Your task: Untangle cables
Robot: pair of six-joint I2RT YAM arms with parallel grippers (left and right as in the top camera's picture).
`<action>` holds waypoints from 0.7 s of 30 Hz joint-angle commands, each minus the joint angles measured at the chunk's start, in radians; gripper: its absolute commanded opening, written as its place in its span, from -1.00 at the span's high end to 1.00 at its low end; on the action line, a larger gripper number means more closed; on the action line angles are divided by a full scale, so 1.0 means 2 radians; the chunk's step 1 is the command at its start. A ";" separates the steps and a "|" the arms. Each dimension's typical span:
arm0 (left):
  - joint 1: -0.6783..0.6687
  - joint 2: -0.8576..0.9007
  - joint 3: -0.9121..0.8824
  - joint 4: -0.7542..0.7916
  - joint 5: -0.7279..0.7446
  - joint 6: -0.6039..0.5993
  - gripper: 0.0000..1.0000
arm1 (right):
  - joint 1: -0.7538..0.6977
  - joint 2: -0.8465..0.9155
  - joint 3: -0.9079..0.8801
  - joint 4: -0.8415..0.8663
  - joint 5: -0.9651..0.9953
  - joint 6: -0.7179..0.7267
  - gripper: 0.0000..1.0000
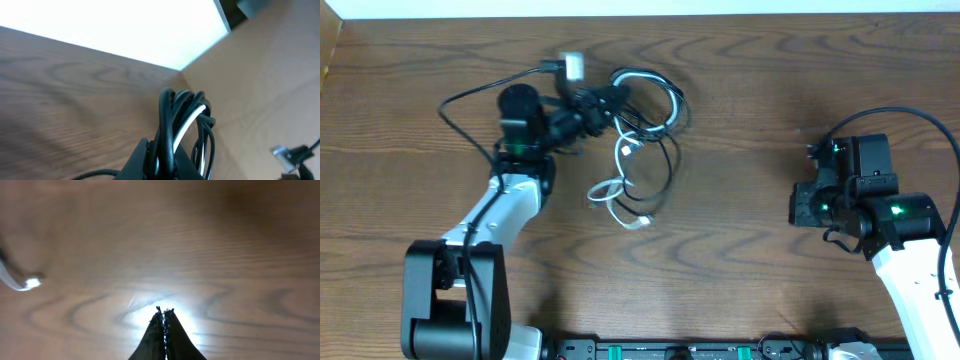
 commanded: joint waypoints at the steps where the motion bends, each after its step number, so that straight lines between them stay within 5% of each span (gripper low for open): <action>1: -0.006 -0.001 0.011 0.004 0.025 -0.039 0.85 | 0.000 -0.003 0.000 0.021 0.013 0.044 0.98; 7: -0.038 -0.001 0.010 0.004 0.090 -0.029 0.85 | 0.000 -0.003 0.000 0.108 -0.185 -0.009 0.83; 11: -0.067 -0.001 0.010 0.004 0.081 -0.029 0.85 | 0.000 -0.003 0.000 0.120 -0.197 0.050 0.63; 21: -0.102 -0.001 0.010 0.004 0.035 -0.029 0.85 | 0.040 -0.003 0.000 0.136 -0.228 0.099 0.66</action>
